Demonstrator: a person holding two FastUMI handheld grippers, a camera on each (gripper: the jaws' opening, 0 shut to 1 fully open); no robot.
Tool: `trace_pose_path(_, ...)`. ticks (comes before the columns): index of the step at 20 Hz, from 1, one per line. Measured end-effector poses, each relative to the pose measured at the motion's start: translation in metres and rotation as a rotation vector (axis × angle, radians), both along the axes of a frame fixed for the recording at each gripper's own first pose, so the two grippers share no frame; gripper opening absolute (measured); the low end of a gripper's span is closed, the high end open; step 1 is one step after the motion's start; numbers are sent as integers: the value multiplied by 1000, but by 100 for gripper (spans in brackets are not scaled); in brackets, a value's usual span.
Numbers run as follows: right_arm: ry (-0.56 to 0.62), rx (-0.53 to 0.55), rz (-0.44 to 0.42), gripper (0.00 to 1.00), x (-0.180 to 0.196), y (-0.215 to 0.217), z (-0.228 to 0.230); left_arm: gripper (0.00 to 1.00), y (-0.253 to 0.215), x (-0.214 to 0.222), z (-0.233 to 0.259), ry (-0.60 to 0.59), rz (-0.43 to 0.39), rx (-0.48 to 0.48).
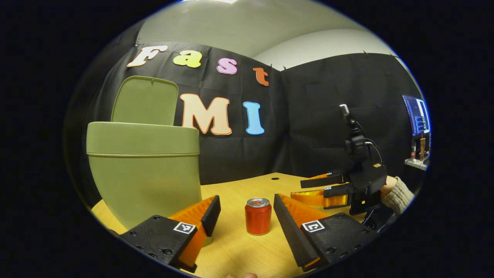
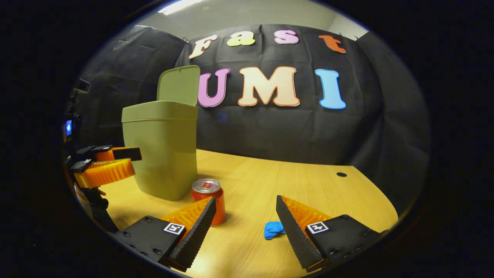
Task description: Press the lid of the desktop garbage bin to open it, pick up the crumpled paper on the desktop and throw it into the bin, then pick up the pop can on the desktop and drop it into the bin, and finally close the garbage bin lid.
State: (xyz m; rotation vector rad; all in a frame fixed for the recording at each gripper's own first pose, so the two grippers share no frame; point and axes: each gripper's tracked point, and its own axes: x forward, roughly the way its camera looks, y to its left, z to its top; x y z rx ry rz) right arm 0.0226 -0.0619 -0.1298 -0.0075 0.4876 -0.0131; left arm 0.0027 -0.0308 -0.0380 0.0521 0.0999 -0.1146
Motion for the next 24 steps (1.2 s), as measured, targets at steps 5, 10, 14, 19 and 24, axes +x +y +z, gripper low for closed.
trace_pose_path(5,182,-15,-30,98,7,-39,-40,95,4,1,-3,11,3,10)
trace_pose_path(10,388,0,-45,99,4,-49,-92,94,18,2,-8,24,29,22)
trace_pose_path(14,442,-19,-41,99,1,-49,-108,95,26,4,-10,32,48,20)
trace_pose_path(19,474,-5,-54,75,-2,-50,-117,95,29,4,-8,32,54,27)
trace_pose_path(24,477,37,-65,37,-3,-46,-121,94,32,3,-8,30,64,31)
